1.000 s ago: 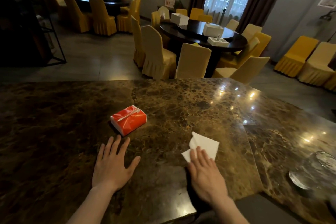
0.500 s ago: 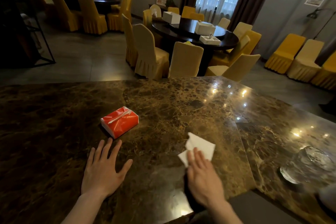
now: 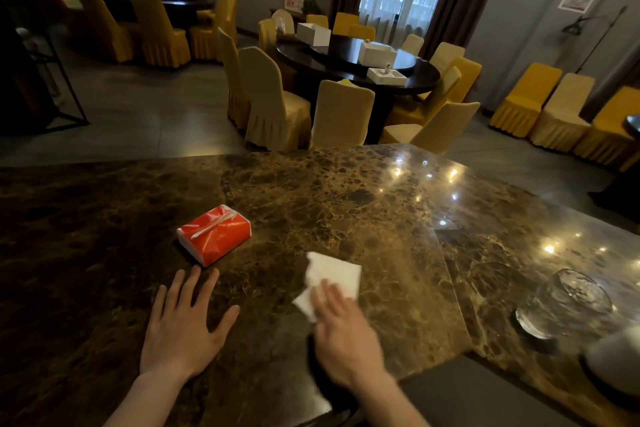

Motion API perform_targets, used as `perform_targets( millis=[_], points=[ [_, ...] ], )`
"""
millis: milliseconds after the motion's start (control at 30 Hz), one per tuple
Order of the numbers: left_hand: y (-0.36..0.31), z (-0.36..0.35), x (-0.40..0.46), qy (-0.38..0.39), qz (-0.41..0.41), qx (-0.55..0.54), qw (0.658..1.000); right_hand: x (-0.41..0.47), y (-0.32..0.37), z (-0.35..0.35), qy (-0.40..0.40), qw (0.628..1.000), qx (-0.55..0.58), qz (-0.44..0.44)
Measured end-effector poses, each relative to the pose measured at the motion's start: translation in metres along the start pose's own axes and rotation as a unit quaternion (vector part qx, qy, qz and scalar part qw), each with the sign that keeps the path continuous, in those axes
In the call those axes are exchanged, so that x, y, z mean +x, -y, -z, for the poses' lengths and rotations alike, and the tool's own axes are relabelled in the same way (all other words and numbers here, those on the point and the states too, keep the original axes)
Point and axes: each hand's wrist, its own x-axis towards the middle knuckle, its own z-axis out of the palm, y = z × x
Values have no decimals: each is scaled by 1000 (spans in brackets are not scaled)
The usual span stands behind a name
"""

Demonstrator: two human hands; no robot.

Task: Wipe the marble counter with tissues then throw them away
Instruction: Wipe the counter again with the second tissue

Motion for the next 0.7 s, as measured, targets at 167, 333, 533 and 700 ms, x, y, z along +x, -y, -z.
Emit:
perform_targets(
  millis=[167, 333, 533, 700],
  points=[
    [1, -3, 2, -3, 0, 5, 1000, -6, -79, 29, -31, 979, 38, -198],
    [-1, -5, 3, -10, 6, 9, 1000, 11, 10, 5, -46, 984, 67, -156],
    [-1, -3, 3, -3, 5, 30, 1000, 6, 82, -22, 32, 997, 31, 66],
    [2, -4, 1, -7, 2, 4, 1000, 3, -25, 13, -31, 995, 42, -81]
  ],
)
